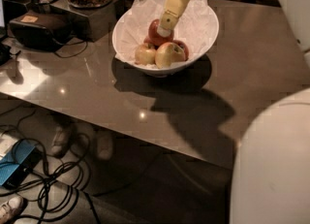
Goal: Pick apple from white bowl
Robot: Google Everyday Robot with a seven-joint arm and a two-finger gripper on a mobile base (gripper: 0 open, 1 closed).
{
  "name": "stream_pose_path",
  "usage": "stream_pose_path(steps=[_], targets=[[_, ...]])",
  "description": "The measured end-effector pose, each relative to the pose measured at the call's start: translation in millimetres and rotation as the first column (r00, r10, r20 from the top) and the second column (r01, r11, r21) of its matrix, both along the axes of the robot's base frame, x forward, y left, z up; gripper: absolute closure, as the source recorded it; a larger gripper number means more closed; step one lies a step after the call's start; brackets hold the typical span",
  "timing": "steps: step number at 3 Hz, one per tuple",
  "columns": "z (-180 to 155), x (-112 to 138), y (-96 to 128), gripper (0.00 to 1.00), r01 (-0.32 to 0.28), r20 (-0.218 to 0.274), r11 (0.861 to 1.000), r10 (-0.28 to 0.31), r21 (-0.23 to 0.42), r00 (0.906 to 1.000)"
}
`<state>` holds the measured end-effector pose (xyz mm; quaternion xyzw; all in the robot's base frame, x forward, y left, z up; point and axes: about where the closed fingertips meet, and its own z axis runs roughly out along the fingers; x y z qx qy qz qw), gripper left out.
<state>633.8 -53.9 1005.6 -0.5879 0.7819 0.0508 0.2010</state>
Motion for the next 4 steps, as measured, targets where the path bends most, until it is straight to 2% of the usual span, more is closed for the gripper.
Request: stream_pose_path(steps=[1,2,4], targets=[[-6.8,14.6,7.3,0.0,0.014,-0.024,1.0,-0.013,0.022,0.9996],[-15.4,25.0,11.1,0.14,0.029,-0.047,0.999,-0.028,0.04,0.9985],[-31.8,37.4,18.9,0.14,0.041,-0.084,0.998,-0.036,0.05,0.9958]])
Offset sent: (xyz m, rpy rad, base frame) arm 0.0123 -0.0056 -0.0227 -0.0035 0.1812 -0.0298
